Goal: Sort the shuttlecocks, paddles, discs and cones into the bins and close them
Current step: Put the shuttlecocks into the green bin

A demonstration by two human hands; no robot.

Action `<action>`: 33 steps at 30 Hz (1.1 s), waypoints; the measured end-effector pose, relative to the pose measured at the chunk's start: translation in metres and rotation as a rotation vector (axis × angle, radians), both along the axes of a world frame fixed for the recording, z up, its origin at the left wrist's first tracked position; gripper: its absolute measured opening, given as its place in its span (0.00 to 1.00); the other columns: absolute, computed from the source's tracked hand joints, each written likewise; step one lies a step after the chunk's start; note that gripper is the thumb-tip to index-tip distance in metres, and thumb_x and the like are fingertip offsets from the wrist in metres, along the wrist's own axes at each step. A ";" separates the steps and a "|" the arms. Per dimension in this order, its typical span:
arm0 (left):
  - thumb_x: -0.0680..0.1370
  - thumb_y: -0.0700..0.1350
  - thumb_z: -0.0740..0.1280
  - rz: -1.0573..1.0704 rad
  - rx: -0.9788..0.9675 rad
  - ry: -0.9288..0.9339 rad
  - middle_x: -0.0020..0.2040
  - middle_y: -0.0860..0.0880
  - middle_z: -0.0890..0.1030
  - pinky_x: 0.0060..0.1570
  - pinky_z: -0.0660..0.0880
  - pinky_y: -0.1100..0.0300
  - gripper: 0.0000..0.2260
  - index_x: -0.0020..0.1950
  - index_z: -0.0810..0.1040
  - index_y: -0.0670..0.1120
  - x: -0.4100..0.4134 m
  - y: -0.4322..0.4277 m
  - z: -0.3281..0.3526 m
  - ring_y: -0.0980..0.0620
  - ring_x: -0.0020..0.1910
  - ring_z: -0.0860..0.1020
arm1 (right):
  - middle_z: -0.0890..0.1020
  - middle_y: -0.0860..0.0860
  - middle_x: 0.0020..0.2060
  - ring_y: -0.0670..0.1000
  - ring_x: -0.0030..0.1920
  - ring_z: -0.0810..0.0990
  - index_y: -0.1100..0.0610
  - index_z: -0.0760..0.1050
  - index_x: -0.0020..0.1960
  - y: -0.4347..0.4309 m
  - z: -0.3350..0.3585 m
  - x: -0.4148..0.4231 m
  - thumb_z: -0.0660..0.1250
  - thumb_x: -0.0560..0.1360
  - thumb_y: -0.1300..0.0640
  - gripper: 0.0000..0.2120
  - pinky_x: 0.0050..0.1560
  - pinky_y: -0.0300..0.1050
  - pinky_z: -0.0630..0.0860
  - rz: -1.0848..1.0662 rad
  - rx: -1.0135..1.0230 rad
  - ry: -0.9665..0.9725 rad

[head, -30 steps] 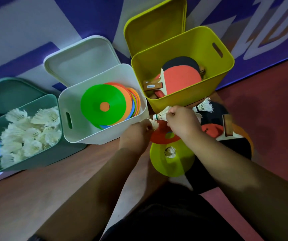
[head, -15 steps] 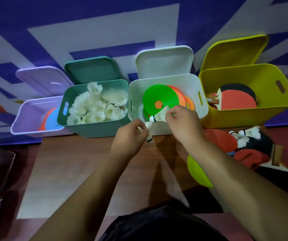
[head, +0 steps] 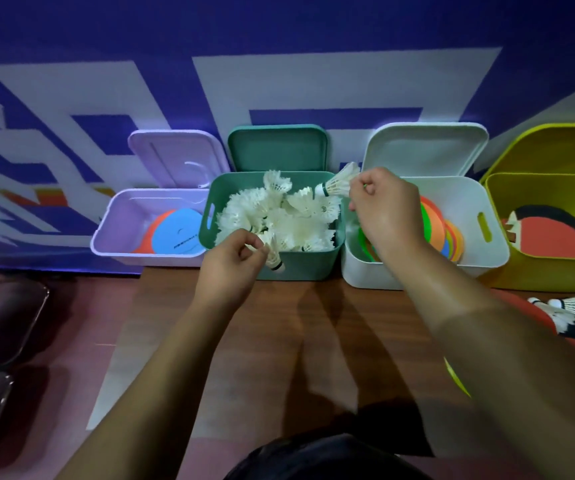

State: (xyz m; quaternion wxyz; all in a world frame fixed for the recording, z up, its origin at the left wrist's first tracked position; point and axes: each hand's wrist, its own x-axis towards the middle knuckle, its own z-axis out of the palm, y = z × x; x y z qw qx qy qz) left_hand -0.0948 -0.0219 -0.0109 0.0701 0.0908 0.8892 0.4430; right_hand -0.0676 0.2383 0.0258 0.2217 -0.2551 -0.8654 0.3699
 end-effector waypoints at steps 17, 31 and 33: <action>0.78 0.49 0.71 0.156 0.121 0.214 0.38 0.54 0.82 0.40 0.73 0.57 0.03 0.45 0.81 0.51 -0.150 -0.032 0.016 0.53 0.39 0.78 | 0.85 0.48 0.35 0.50 0.38 0.83 0.49 0.79 0.41 -0.068 -0.051 -0.007 0.62 0.78 0.49 0.11 0.42 0.53 0.82 0.315 0.120 -0.492; 0.81 0.40 0.60 0.033 -0.248 0.043 0.62 0.44 0.83 0.50 0.71 0.56 0.16 0.65 0.82 0.45 -0.140 -0.026 -0.032 0.40 0.57 0.80 | 0.86 0.43 0.35 0.46 0.38 0.84 0.45 0.80 0.44 -0.050 -0.057 0.009 0.63 0.78 0.49 0.07 0.45 0.51 0.83 0.240 -0.007 -0.434; 0.81 0.41 0.61 -0.005 -0.191 0.071 0.59 0.47 0.84 0.48 0.70 0.58 0.15 0.63 0.83 0.47 -0.126 -0.019 -0.024 0.44 0.54 0.81 | 0.86 0.41 0.34 0.43 0.36 0.83 0.46 0.81 0.43 -0.047 -0.057 0.011 0.65 0.79 0.52 0.08 0.43 0.47 0.82 0.215 -0.050 -0.421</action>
